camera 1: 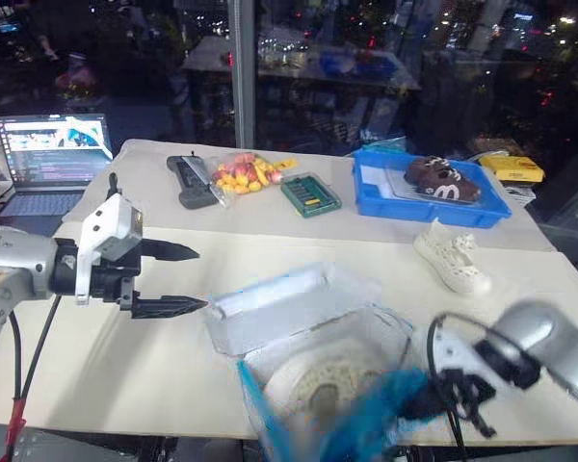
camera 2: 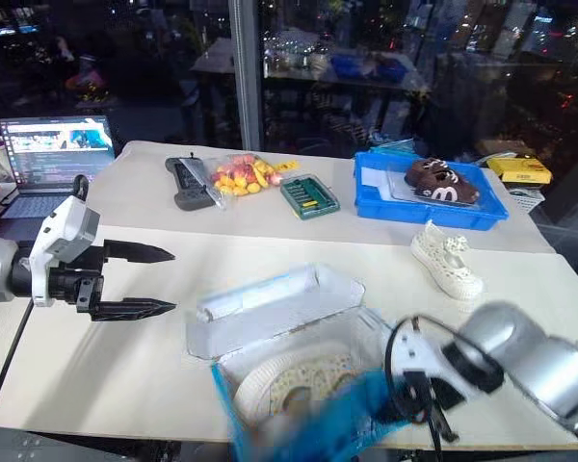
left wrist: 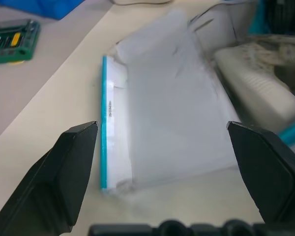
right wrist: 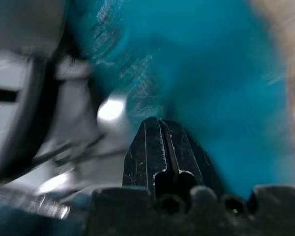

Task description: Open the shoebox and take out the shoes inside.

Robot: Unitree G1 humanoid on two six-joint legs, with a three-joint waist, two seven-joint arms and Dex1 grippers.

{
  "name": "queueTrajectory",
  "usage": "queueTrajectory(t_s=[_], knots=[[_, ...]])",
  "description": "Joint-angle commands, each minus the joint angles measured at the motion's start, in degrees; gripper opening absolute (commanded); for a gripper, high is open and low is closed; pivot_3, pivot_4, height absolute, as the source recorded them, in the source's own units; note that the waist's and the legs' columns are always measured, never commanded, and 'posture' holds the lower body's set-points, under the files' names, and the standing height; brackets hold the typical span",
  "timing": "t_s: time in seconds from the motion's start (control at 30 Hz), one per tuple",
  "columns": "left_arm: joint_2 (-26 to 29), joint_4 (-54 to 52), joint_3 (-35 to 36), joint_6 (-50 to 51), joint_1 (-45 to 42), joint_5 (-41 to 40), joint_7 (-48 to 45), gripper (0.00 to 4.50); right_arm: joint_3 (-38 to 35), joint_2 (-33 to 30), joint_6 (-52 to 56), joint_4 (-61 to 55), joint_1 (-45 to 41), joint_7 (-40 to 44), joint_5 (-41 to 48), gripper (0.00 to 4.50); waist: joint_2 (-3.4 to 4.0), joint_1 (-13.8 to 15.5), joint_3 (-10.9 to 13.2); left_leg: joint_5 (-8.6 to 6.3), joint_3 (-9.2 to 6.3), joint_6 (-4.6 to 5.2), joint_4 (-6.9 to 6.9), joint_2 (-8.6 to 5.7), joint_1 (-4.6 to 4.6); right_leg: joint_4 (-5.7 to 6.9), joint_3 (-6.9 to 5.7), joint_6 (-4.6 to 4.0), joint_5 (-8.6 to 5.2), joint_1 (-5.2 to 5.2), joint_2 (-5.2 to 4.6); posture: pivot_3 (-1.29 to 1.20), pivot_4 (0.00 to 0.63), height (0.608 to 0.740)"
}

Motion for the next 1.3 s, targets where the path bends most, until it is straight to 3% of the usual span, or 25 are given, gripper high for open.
queueTrajectory(t_s=[0.03, 0.13, 0.27, 0.33, 0.4, 0.47, 0.5, 0.67, 0.93, 1.1, 1.13, 1.17, 1.3], knots=[[0.1, -0.6, 0.2, -1.2, -1.7, 0.1, -0.3, 4.50, 3.1, 2.8, -0.4, 2.7, 0.2, -3.7, -5.8, 0.06, 0.29, -0.8, 0.1, 0.00, -0.01, 0.00, -0.08, 0.01, 0.06, -0.28, -0.01, 0.00, 0.00, 0.00, -0.01, 0.00, 0.150, 0.740], [0.2, -0.5, 0.1, -1.2, -1.6, 0.1, -0.6, 4.50, 2.0, 5.8, -0.2, 5.1, -1.7, -5.2, -6.6, 0.06, 0.21, -1.3, 0.1, 0.00, -0.24, 0.00, -0.15, 0.02, 0.36, -0.34, -0.10, 0.00, 0.01, 0.28, 0.09, 0.00, 0.150, 0.740], [0.3, -0.3, -0.1, -1.4, -1.7, 0.4, -0.8, 4.50, -7.6, 8.1, 8.3, 2.8, -7.0, -1.7, 7.4, 0.06, 0.23, -1.0, 0.2, 0.00, -0.11, 0.00, -0.09, 0.05, 0.61, -0.25, 0.02, -0.02, 0.02, 0.07, 0.12, 0.00, 0.150, 0.740], [0.2, -0.2, -0.4, -1.4, -1.9, 0.5, -0.8, 4.50, -10.3, 8.3, 10.9, 2.7, -9.4, -1.3, 11.0, 0.06, 0.66, -0.8, 0.5, 0.01, 0.04, 0.01, -0.01, 0.03, 0.30, -0.18, 0.15, -0.10, 0.13, -0.23, 0.10, 0.00, 0.150, 0.740], [0.0, -0.3, -0.7, -1.4, -2.1, 0.6, -0.8, 4.50, -13.3, 9.1, 14.8, 2.9, -13.3, -1.7, 15.8, 0.06, 0.72, -0.6, 0.5, 0.39, 0.28, 0.62, 0.08, -0.16, -0.38, -0.02, 0.52, 0.27, 1.54, -0.65, 0.11, 0.00, 0.150, 0.740], [-0.2, -0.3, -0.9, -1.5, -2.2, 0.8, -0.9, 4.50, -14.6, 10.0, 17.2, 2.9, -15.8, -2.6, 18.6, 0.06, 0.72, -0.6, 0.5, 0.27, 0.27, 0.63, 0.12, -0.09, -0.63, 0.40, 0.53, 0.36, 1.30, -1.15, 0.25, 0.00, 0.150, 0.740], [-0.2, -0.3, -0.9, -1.5, -2.3, 0.9, -0.9, 4.50, -14.4, 10.5, 17.7, 2.8, -16.5, -3.4, 18.7, 0.06, 0.72, -0.5, 0.5, 0.23, 0.20, 0.66, 0.04, -0.08, -1.09, 0.69, 0.54, 0.58, 1.32, -1.71, 0.37, 0.00, 0.150, 0.740], [-0.5, -0.1, -1.4, -1.5, -3.0, 1.1, -1.0, 4.50, -9.4, 12.5, 15.6, 3.2, -17.6, -7.3, 13.2, 0.06, 0.75, -0.4, 0.5, -0.21, -0.22, 1.34, -0.21, -0.07, -1.29, 0.79, 0.21, 0.12, 0.91, -1.85, 0.49, 0.00, 0.150, 0.740], [-0.2, -0.1, -1.3, -1.1, -3.0, 1.1, -1.3, 4.50, -13.8, 2.7, 9.1, 10.0, -17.9, -1.4, 8.8, 0.06, 1.02, -0.3, 0.8, -0.33, -0.22, 1.37, 0.16, -0.15, -1.57, 0.77, 0.17, 0.29, 0.86, -1.91, 0.37, 0.00, 0.150, 0.740], [-0.4, 0.4, -2.1, -1.4, -3.5, 1.6, -1.5, 4.50, -20.8, -2.3, 9.5, 14.2, -24.5, 3.4, 12.6, 0.06, 1.52, -0.5, 1.3, -0.20, -0.20, 1.17, 0.46, -0.14, -1.41, 0.77, 0.20, 0.56, 0.84, -1.70, 0.36, 0.00, 0.150, 0.740], [-0.4, 0.5, -2.2, -1.5, -3.6, 1.7, -1.6, 4.50, -21.4, -2.4, 9.9, 14.3, -25.6, 3.8, 13.3, 0.59, 1.57, -0.6, 1.3, -0.17, -0.20, 1.13, 0.46, -0.14, -1.39, 0.77, 0.22, 0.44, 0.85, -1.70, 0.36, 0.00, 0.150, 0.740], [-0.5, 0.6, -2.4, -1.5, -3.8, 1.7, -1.6, 4.50, -21.7, -1.6, 10.4, 13.9, -27.9, 3.6, 14.3, 0.76, 1.57, -0.7, 1.3, -0.15, -0.20, 1.14, 0.46, -0.14, -1.37, 0.77, 0.22, 0.39, 0.86, -1.70, 0.36, 0.00, 0.150, 0.740], [-0.7, 1.2, -3.2, -1.9, -4.6, 2.1, -1.9, 4.50, -21.0, 3.5, 14.0, 12.2, -35.5, 0.8, 18.6, 2.14, 1.57, -1.2, 1.3, -0.15, -0.22, 1.14, 0.45, -0.09, -1.22, 0.82, 0.22, 0.63, 1.01, -1.63, 0.43, 0.00, 0.150, 0.740]])
